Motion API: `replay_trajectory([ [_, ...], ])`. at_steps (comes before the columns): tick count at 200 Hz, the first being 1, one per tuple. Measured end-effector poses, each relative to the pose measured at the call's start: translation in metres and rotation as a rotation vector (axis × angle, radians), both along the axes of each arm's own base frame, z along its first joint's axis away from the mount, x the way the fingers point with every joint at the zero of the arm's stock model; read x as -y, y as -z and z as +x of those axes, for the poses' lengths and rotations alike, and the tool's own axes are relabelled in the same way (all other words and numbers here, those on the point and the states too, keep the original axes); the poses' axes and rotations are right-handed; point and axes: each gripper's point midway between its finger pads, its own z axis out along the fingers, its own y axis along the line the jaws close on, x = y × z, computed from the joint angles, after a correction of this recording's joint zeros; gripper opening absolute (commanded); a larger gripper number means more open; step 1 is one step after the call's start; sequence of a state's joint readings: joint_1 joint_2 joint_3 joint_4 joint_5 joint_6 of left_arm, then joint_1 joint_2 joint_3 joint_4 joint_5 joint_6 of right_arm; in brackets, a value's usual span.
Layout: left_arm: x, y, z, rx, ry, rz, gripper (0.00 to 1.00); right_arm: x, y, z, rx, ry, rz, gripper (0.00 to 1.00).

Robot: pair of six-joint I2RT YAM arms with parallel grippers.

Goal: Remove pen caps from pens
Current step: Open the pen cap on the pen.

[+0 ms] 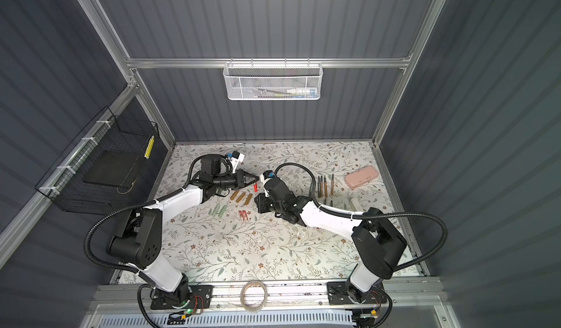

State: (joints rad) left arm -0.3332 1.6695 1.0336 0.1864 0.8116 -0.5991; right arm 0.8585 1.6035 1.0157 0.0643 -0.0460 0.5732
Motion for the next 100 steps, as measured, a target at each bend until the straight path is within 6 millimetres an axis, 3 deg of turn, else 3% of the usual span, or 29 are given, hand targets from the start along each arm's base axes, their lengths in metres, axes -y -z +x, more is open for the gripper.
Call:
replay_trajectory([
  [59,0.000,0.000,0.000,0.000,0.001,-0.001,0.00,-0.005,-0.006,0.011,0.010,-0.001,0.006,0.27],
  [100,0.000,-0.001,0.000,0.002,0.001,-0.002,0.00,-0.009,0.004,0.021,-0.006,-0.013,-0.007,0.14],
])
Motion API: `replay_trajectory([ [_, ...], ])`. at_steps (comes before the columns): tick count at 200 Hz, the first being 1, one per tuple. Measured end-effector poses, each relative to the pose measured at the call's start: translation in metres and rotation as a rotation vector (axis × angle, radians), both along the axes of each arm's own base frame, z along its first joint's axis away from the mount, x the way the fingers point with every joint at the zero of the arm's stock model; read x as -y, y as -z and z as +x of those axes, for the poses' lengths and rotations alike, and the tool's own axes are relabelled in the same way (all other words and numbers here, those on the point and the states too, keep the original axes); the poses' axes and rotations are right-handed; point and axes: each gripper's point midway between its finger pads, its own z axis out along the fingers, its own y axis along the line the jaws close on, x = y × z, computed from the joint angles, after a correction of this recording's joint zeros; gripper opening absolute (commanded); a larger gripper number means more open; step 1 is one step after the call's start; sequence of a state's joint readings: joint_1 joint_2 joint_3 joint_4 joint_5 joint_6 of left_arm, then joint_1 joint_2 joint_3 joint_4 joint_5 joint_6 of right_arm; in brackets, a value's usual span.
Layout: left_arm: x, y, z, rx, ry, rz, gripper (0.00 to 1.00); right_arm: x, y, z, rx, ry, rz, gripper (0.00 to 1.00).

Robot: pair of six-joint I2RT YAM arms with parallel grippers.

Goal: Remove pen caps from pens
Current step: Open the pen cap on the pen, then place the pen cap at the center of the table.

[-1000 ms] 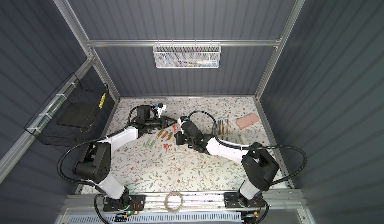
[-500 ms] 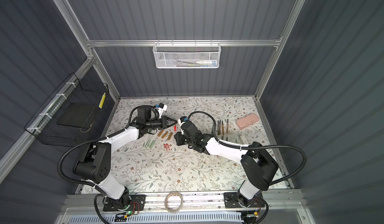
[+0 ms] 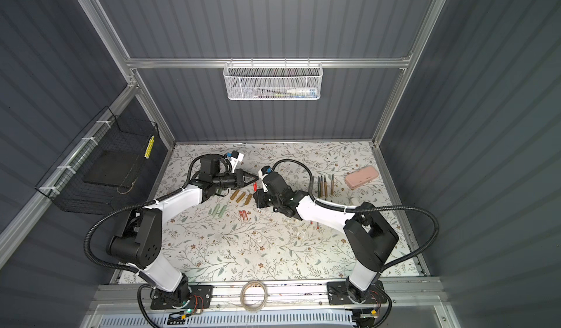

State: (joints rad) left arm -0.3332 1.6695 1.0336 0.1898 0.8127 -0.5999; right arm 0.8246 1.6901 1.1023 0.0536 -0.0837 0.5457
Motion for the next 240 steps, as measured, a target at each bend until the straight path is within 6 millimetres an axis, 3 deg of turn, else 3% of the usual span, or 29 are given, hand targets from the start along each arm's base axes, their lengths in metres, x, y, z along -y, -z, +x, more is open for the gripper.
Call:
replay_trajectory([
  [19,0.000,-0.001,0.001,0.005,-0.001,-0.002,0.00,-0.003,-0.001,0.001,0.001,-0.009,0.002,0.00],
  [61,-0.001,0.001,0.000,0.002,0.002,0.006,0.00,-0.002,0.002,-0.002,0.003,-0.014,0.016,0.00],
  [128,0.005,0.016,-0.018,-0.107,0.078,0.035,0.00,0.012,0.013,-0.032,0.014,0.019,0.094,0.00],
  [139,-0.001,0.014,-0.004,-0.084,0.038,0.043,0.00,0.018,0.026,-0.045,-0.022,0.011,0.075,0.00],
  [159,-0.033,0.001,0.032,-0.026,-0.080,0.044,0.00,0.032,0.062,-0.071,-0.107,0.003,0.001,0.00],
  [182,-0.064,-0.004,0.056,0.014,-0.179,0.051,0.00,0.044,0.082,-0.081,-0.154,0.017,-0.051,0.00],
  [209,-0.061,-0.001,0.052,0.015,-0.178,0.054,0.00,0.050,0.076,-0.078,-0.138,0.040,-0.060,0.00],
  [240,-0.054,0.018,0.027,-0.029,-0.155,0.070,0.00,0.062,0.058,-0.069,-0.102,0.088,-0.054,0.00],
])
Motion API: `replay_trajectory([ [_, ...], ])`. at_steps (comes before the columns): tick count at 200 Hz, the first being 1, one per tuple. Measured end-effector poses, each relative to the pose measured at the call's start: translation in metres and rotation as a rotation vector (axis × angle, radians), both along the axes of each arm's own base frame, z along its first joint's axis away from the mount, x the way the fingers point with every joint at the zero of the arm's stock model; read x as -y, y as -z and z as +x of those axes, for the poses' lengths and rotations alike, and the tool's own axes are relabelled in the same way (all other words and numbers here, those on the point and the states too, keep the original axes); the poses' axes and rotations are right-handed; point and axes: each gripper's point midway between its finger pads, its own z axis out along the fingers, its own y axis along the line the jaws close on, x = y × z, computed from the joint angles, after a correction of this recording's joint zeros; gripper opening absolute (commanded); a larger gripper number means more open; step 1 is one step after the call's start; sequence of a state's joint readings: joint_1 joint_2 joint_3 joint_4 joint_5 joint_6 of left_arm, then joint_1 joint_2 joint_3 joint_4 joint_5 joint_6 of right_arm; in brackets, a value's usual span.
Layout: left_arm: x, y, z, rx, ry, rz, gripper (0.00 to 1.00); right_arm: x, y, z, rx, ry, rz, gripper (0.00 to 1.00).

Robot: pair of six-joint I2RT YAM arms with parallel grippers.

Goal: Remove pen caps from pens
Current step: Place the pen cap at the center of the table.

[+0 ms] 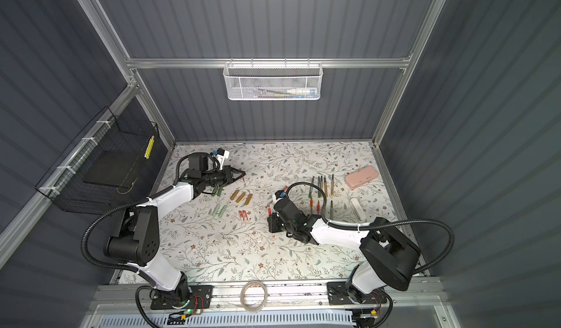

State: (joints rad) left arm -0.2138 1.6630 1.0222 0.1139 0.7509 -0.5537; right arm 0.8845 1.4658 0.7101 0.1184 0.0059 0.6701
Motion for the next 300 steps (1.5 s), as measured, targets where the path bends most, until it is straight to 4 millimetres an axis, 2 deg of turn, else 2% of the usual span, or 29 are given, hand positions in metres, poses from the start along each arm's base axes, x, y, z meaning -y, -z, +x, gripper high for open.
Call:
replay_trajectory([
  [21,0.007,0.019,-0.023,-0.046,0.022,0.017,0.00,0.014,-0.009,0.009,0.015,0.045,-0.005,0.00],
  [56,0.015,0.063,-0.061,-0.153,0.042,0.066,0.00,0.044,-0.032,0.026,0.052,0.132,0.008,0.00],
  [78,0.015,0.082,-0.075,-0.206,0.035,0.095,0.00,0.063,-0.042,0.033,0.063,0.187,0.008,0.00],
  [101,0.013,0.088,-0.073,-0.209,0.008,0.129,0.00,0.079,-0.044,0.036,0.067,0.229,-0.006,0.00],
  [124,0.010,0.095,-0.070,-0.212,-0.023,0.161,0.02,0.091,-0.038,0.032,0.054,0.250,-0.026,0.00],
  [172,0.020,0.114,-0.079,-0.236,-0.003,0.213,0.08,0.102,-0.025,0.029,0.025,0.269,-0.058,0.00],
  [194,0.022,0.120,-0.084,-0.250,0.005,0.235,0.18,0.105,-0.022,0.030,0.018,0.275,-0.066,0.00],
  [232,0.018,0.126,-0.084,-0.250,-0.008,0.272,0.19,0.108,-0.005,0.035,-0.057,0.283,-0.115,0.00],
  [251,0.016,0.128,-0.083,-0.246,-0.013,0.284,0.29,0.110,-0.002,0.039,-0.079,0.290,-0.123,0.00],
  [277,0.014,0.130,-0.084,-0.250,-0.013,0.306,0.32,0.115,0.001,0.043,-0.109,0.300,-0.130,0.00],
  [300,0.013,0.126,-0.081,-0.232,-0.007,0.324,0.41,0.121,0.005,0.044,-0.129,0.306,-0.145,0.00],
])
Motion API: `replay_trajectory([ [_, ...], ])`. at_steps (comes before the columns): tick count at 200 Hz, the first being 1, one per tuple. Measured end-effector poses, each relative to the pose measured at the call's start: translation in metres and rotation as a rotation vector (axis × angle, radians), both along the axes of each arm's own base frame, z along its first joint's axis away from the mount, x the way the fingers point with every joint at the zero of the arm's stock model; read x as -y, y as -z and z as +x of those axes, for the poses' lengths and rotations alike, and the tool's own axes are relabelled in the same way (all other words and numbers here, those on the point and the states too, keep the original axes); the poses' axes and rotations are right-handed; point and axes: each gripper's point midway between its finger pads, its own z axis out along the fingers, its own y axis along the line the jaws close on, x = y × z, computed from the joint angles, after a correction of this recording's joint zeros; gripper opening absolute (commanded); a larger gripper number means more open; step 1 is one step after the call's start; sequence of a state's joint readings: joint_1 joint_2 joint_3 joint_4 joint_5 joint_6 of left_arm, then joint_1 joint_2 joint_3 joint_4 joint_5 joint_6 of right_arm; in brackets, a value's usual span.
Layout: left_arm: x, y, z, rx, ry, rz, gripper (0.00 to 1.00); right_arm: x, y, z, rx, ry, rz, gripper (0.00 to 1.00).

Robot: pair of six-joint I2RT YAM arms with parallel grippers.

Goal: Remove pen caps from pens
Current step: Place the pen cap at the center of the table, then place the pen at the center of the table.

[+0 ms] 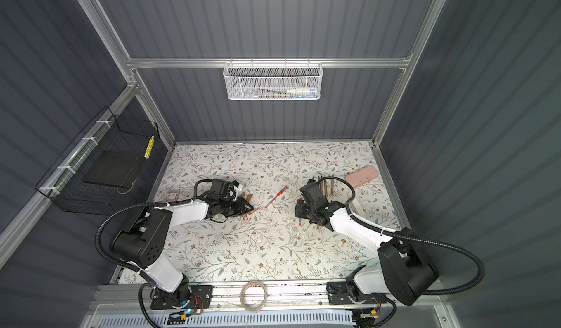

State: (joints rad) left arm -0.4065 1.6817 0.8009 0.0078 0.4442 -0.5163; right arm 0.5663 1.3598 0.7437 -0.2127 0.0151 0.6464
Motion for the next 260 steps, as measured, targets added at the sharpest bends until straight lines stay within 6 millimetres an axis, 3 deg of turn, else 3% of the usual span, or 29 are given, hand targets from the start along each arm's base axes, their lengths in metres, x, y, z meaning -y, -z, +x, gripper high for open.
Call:
replay_trajectory([
  [21,0.001,-0.011,0.003,0.028,0.016,0.005,0.50,0.002,0.004,0.003,-0.028,-0.006,-0.024,0.00],
  [62,-0.003,-0.056,0.026,0.163,0.028,-0.025,0.61,0.003,0.010,0.008,-0.054,-0.025,-0.065,0.00],
  [121,-0.086,-0.086,0.069,0.263,-0.170,-0.016,0.81,0.017,0.037,0.011,-0.127,-0.015,-0.121,0.00],
  [151,-0.112,-0.098,0.080,0.300,-0.229,-0.010,0.88,0.019,0.042,0.014,-0.148,-0.016,-0.138,0.00],
  [185,-0.122,-0.101,0.083,0.311,-0.248,-0.009,0.94,0.019,0.048,0.016,-0.162,-0.009,-0.152,0.05],
  [192,-0.122,-0.102,0.083,0.311,-0.248,-0.009,1.00,0.020,0.049,0.016,-0.166,-0.005,-0.156,0.06],
  [260,-0.126,-0.106,0.085,0.316,-0.253,-0.020,1.00,0.024,0.065,0.018,-0.203,0.028,-0.193,0.09],
])
